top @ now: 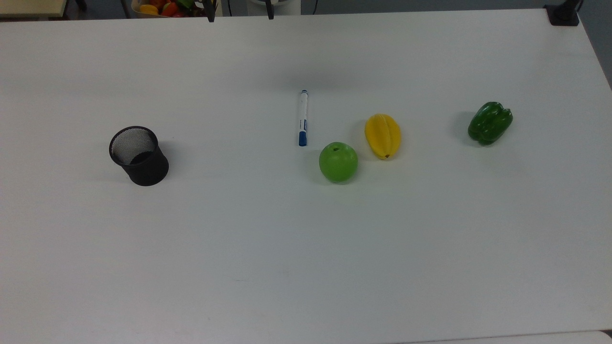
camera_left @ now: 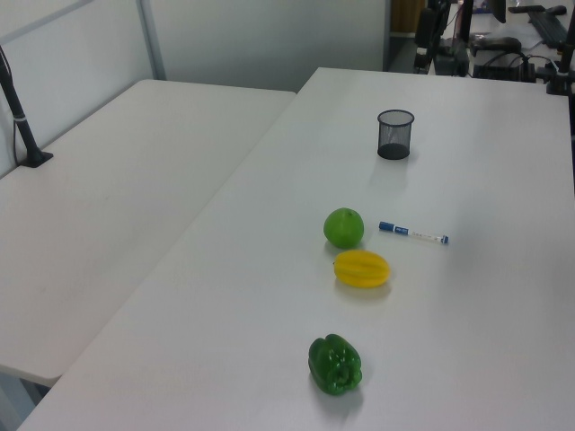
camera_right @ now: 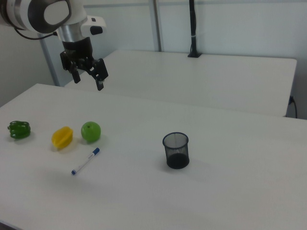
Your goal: Place marker
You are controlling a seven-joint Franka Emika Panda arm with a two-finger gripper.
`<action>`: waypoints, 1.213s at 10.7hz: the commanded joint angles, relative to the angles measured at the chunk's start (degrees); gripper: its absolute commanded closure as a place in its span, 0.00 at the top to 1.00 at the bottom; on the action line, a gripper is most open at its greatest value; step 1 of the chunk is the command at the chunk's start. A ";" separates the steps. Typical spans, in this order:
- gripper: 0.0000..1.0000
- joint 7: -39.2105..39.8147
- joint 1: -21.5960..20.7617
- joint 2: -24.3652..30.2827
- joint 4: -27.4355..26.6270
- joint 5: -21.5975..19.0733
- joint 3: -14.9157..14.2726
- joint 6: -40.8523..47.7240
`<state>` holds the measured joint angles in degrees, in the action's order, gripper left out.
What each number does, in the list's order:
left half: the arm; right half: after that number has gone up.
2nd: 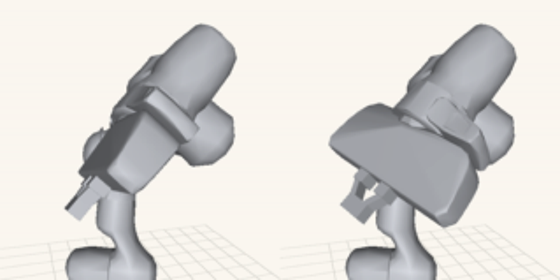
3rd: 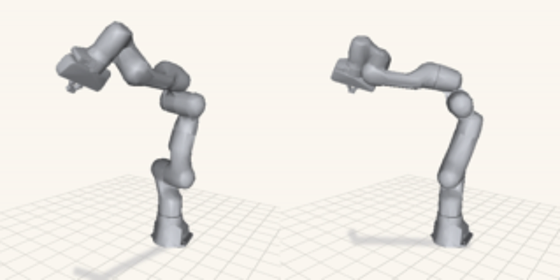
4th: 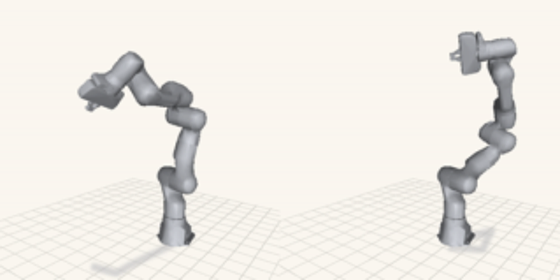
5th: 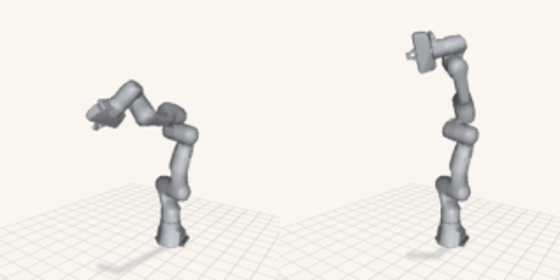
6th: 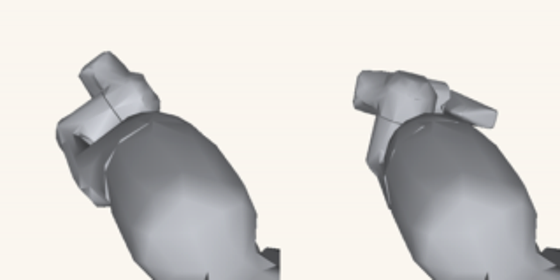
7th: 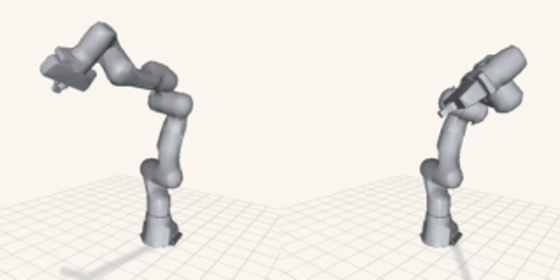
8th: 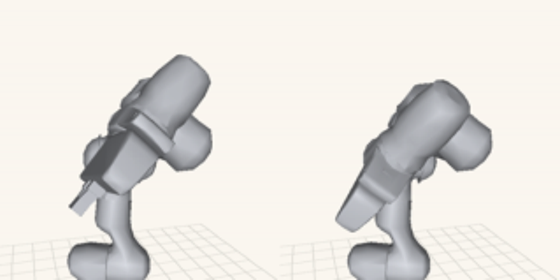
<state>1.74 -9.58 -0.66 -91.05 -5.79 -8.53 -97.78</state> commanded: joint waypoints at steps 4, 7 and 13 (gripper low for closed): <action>1.00 -1.39 -0.44 1.19 -1.33 0.70 -1.05 -0.75; 1.00 -1.30 -0.44 1.19 -1.32 0.52 -1.05 -1.19; 1.00 16.79 -0.44 1.01 -3.78 0.61 -0.53 -0.05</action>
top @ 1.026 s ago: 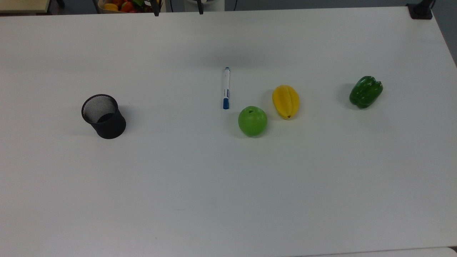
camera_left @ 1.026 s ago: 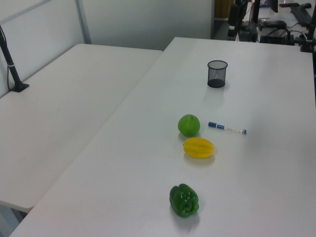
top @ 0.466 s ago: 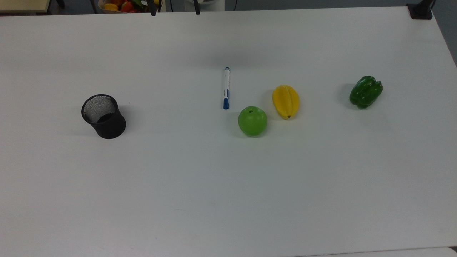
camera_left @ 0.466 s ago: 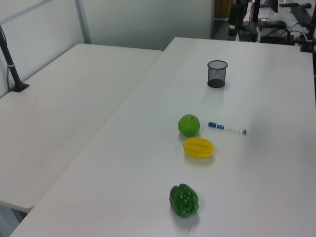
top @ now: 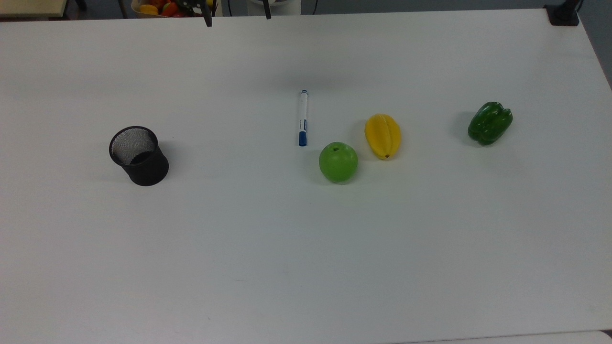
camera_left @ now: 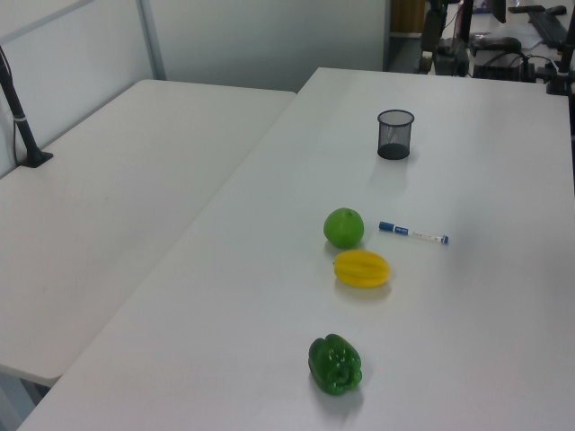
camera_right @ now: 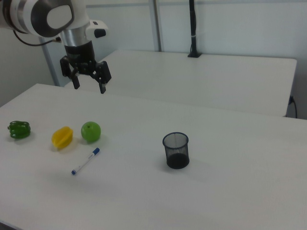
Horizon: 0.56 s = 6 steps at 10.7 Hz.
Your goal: Place marker
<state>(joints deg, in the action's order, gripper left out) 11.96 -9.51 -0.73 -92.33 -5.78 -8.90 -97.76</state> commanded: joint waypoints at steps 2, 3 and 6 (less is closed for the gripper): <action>1.00 6.85 -0.24 0.21 -2.68 0.77 -0.16 1.16; 1.00 6.59 -0.33 0.47 -4.51 0.94 0.02 1.00; 1.00 -1.27 -0.42 -1.63 -7.68 5.85 4.66 -0.40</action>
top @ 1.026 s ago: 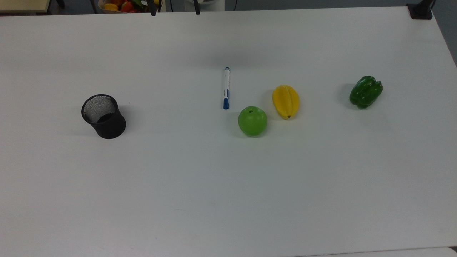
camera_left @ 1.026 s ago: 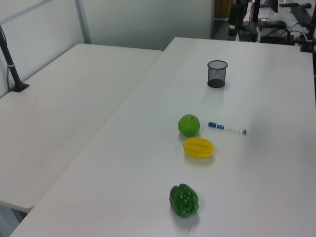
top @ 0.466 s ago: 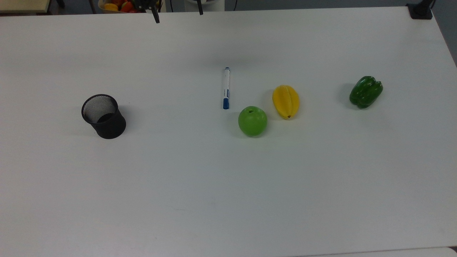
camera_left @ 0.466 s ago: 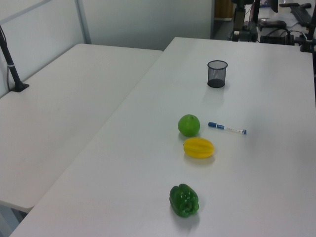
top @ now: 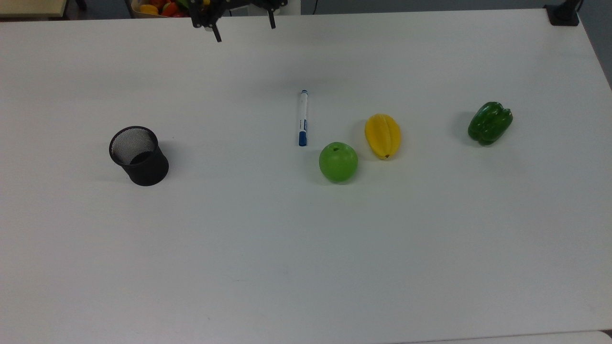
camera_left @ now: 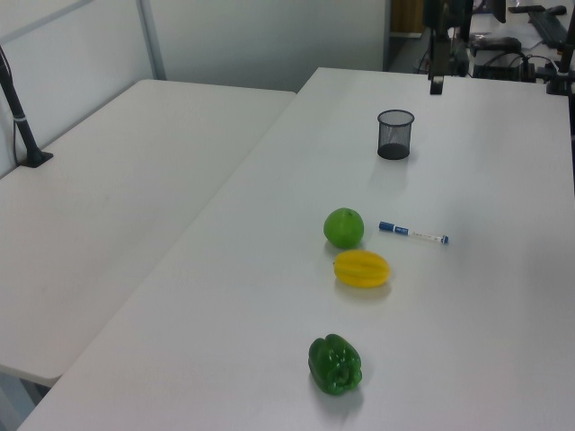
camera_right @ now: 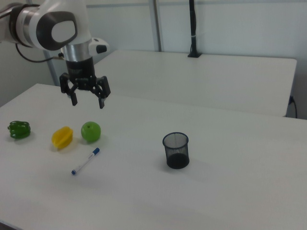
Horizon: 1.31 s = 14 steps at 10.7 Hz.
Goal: Place marker
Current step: 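Move the open gripper down over the white marker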
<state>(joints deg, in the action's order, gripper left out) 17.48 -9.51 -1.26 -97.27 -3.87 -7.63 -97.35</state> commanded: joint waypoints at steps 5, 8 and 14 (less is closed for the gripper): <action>1.00 -18.78 -0.86 -4.28 -11.53 4.04 5.69 -15.56; 1.00 -23.89 -0.86 -8.57 -11.98 4.04 6.75 -20.94; 1.00 -31.45 -0.95 -15.52 -14.09 8.61 9.55 -31.14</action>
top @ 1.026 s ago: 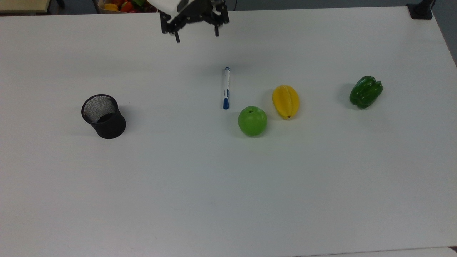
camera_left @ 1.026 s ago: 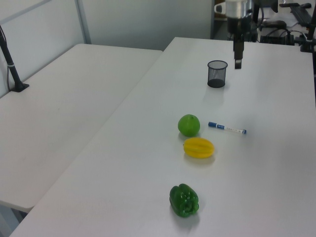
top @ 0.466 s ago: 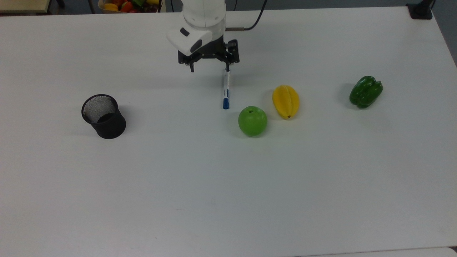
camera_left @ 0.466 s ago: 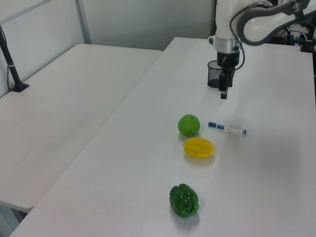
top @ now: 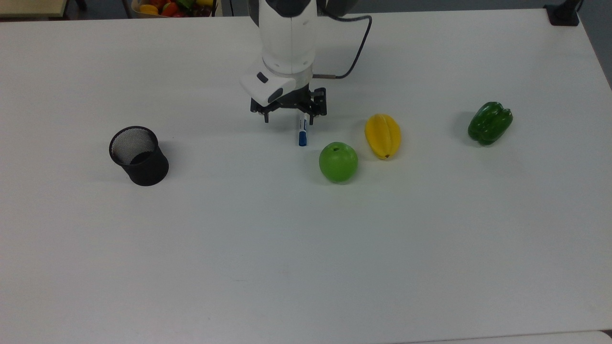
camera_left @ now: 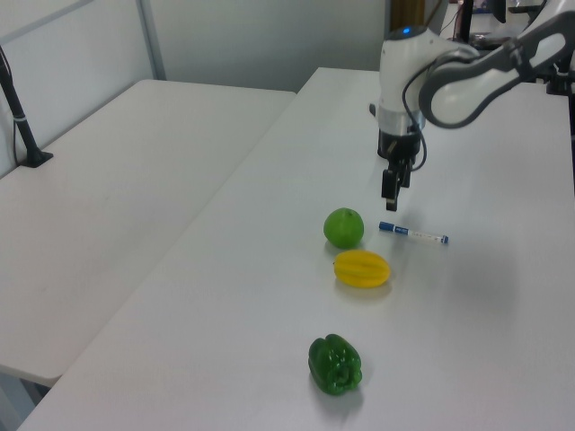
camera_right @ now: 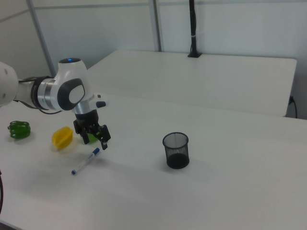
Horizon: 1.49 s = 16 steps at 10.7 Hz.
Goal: Place marker
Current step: 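Move the open gripper down over the white marker, then close the gripper on the white marker's body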
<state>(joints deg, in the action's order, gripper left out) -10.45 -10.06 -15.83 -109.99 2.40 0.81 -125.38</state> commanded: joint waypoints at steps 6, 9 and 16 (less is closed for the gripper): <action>0.67 -6.34 -0.40 -4.21 -1.37 6.21 2.62 -5.40; 0.27 -6.34 -0.31 -4.21 -1.37 6.21 2.62 -5.31; 0.00 -6.17 0.21 -3.08 -1.37 6.13 2.62 -4.35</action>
<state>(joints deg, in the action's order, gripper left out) -15.18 -9.99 -20.38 -110.16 7.34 3.63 -129.27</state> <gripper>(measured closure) 0.833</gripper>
